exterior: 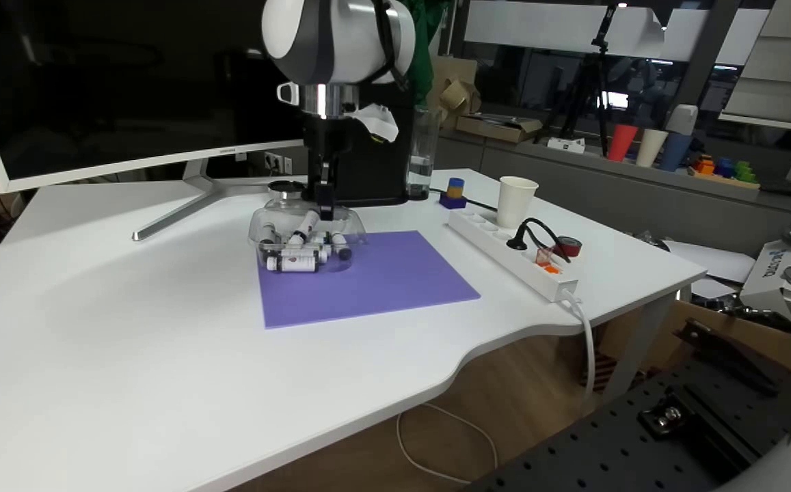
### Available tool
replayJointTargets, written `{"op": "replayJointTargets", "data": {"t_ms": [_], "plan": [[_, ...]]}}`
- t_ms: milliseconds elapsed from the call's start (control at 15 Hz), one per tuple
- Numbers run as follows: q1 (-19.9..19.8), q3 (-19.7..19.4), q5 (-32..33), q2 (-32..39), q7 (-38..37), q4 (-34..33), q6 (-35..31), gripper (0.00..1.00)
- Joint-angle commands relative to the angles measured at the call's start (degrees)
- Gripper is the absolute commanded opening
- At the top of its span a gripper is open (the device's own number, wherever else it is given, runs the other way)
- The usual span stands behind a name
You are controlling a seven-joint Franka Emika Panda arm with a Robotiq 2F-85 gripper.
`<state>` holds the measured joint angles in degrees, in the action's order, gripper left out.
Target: Remove one bottle from the container and put it on the purple placemat
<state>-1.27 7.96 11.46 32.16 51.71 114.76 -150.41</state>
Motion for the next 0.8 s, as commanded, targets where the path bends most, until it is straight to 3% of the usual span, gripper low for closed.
{"op": "replayJointTargets", "data": {"t_ms": [0,267,333,400,733], "plan": [[-0.7,-0.2,0.1,-7.2,-0.9,4.6,-1.7,0.01],[-1.7,-0.1,-1.4,-10.4,-0.1,6.4,-0.5,0.01],[-2.1,0.4,-2.0,-10.3,1.2,6.2,0.8,0.28],[-2.0,0.3,-2.4,-10.1,0.7,6.2,0.7,0.29],[-0.9,0.6,-4.9,-7.5,-1.6,4.8,2.9,0.62]]}}
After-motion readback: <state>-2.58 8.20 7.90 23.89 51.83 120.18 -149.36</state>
